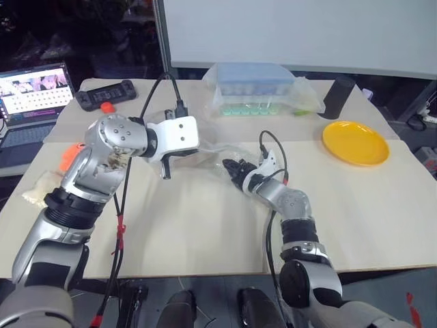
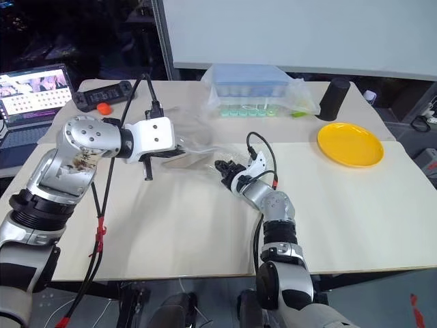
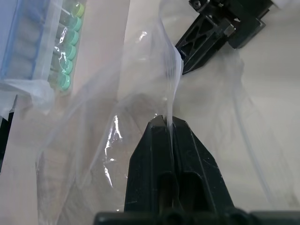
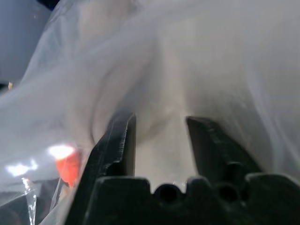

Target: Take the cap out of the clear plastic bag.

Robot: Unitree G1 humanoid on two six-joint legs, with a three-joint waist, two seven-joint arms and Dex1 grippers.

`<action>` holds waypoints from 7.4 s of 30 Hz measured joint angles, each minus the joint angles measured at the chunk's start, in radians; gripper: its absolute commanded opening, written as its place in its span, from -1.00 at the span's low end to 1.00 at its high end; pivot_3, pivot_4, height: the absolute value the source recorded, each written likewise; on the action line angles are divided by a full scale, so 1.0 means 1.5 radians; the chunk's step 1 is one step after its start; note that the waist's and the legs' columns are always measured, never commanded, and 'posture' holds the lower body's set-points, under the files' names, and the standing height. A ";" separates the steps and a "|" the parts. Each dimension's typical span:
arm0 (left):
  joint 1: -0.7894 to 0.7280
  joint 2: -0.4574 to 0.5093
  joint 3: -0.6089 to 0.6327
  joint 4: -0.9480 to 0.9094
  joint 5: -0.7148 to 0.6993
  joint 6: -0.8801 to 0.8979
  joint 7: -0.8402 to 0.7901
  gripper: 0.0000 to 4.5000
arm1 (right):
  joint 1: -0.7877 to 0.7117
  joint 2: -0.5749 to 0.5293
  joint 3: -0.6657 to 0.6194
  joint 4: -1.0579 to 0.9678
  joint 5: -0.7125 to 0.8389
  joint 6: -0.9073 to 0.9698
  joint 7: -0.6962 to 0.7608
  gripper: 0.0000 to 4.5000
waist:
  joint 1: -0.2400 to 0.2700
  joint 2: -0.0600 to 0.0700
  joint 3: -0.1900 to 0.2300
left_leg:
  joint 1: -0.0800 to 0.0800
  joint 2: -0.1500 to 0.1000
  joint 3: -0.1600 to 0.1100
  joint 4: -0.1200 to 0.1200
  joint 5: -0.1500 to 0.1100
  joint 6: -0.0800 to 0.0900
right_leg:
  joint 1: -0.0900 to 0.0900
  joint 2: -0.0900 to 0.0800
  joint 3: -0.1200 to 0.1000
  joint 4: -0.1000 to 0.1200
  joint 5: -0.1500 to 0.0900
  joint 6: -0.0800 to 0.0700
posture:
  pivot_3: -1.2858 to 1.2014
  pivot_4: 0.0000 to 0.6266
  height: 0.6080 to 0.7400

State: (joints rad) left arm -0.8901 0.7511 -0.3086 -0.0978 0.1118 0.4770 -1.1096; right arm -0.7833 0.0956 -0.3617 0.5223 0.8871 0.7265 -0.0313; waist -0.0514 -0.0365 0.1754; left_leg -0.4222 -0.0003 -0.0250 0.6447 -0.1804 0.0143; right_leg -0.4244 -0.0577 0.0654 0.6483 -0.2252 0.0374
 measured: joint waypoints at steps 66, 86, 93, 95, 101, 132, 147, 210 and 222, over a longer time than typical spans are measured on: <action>0.012 0.013 -0.001 -0.016 0.010 -0.008 0.018 -1.00 | -0.277 0.028 -0.037 0.469 -0.110 -0.242 0.218 -0.98 | -0.014 0.000 0.000 | 0.000 0.001 -0.001 -0.001 0.000 0.000 | -0.001 0.001 0.000 0.000 0.000 0.000 | 0.03 -0.52 1.00; 0.083 -0.053 -0.017 0.014 0.047 -0.092 0.100 -1.00 | 0.054 -0.001 -0.056 -0.359 0.312 0.253 -0.458 -0.98 | 0.003 0.001 0.000 | -0.001 0.000 -0.001 -0.001 0.000 0.000 | -0.001 -0.001 0.001 -0.001 0.001 0.001 | 0.03 -0.52 1.00; 0.083 -0.077 -0.019 0.052 0.058 -0.127 0.114 -1.00 | 0.161 0.000 -0.009 -0.470 0.560 0.172 -0.663 -0.98 | -0.006 0.000 0.000 | -0.002 0.001 -0.001 -0.001 0.000 0.000 | -0.001 -0.001 0.001 -0.002 0.001 0.001 | 0.03 -0.52 1.00; 0.082 -0.087 -0.022 0.067 0.062 -0.142 0.120 -1.00 | 0.188 0.000 0.003 -0.508 0.630 0.104 -0.726 -0.98 | -0.007 0.000 0.000 | -0.002 0.001 -0.001 -0.001 0.000 0.000 | -0.001 -0.001 0.001 -0.002 0.001 0.001 | 0.03 -0.52 1.00; 0.078 -0.117 -0.030 0.086 0.079 -0.174 0.134 -1.00 | 0.176 -0.024 0.016 -0.603 0.702 -0.039 -0.819 -0.98 | -0.010 0.000 0.000 | -0.002 0.001 0.000 -0.001 0.000 0.000 | -0.001 -0.001 0.001 -0.002 0.000 0.001 | 0.03 -0.52 1.00; 0.030 -0.142 -0.052 0.241 0.105 -0.331 0.146 -1.00 | 0.529 -0.949 -0.391 -0.574 0.712 0.366 0.275 -0.98 | 0.022 0.000 0.001 | -0.003 0.000 0.003 0.002 -0.001 0.002 | 0.002 -0.001 0.003 -0.006 0.000 0.004 | 0.03 -0.52 1.00; 0.146 -0.124 -0.044 0.199 0.102 -0.370 0.136 -1.00 | 0.178 -0.960 -0.298 -0.327 0.581 0.176 0.197 -0.98 | 0.008 0.002 0.000 | -0.001 0.001 0.005 0.001 -0.001 0.002 | 0.003 -0.001 0.005 -0.006 0.000 0.003 | 0.03 -0.52 1.00; 0.451 -0.185 0.512 -0.182 -0.387 0.184 0.467 0.99 | 0.221 -0.556 0.242 -0.357 -0.242 -0.145 0.332 1.00 | 0.010 0.000 -0.002 | -0.002 0.001 0.001 0.001 -0.001 0.002 | 0.001 -0.002 0.004 -0.005 0.003 0.003 | 0.03 -0.52 1.00; 0.647 -0.348 0.415 -0.193 -0.233 -0.057 0.595 0.99 | 0.320 -0.386 0.229 -0.233 -0.415 -0.345 0.249 1.00 | 0.022 0.001 -0.005 | 0.002 0.001 0.005 0.001 0.000 0.000 | 0.003 -0.001 0.004 -0.005 0.003 0.002 | 0.03 -0.52 1.00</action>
State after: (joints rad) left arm 0.0808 0.2292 0.3139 -0.3866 -0.2377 0.3917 -0.2169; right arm -0.3026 -0.4830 -0.0184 0.1728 0.2653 0.2086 0.3421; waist -0.0186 -0.0344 0.1686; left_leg -0.4191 0.0018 -0.0171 0.6454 -0.1806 0.0147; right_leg -0.4194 -0.0586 0.0717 0.6413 -0.2201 0.0398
